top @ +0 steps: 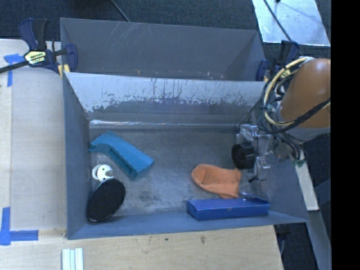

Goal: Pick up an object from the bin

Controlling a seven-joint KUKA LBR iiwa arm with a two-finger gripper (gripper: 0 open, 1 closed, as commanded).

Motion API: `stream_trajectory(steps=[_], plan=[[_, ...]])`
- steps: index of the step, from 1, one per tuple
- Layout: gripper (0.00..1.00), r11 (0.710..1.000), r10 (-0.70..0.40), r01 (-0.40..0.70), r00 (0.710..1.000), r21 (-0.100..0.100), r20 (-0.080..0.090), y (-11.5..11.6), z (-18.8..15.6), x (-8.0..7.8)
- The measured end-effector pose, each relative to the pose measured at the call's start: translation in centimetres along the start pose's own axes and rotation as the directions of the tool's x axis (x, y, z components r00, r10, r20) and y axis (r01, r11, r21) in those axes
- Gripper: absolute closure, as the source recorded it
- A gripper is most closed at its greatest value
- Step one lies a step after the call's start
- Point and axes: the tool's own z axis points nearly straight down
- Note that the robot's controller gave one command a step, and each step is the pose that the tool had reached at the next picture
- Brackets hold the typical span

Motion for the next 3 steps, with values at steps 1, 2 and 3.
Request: stream_trajectory(steps=[1, 2, 3], plan=[[0.00, 0.996, 0.088, -0.088, 0.996, -0.004, -0.011, 1.9, 2.1, -0.1], [0.00, 0.992, 0.127, -0.127, 0.992, -0.001, -0.001, 2.6, 3.9, -1.9], [0.00, 0.988, 0.153, -0.153, 0.988, -0.002, -0.005, 3.4, 6.1, -0.5]])
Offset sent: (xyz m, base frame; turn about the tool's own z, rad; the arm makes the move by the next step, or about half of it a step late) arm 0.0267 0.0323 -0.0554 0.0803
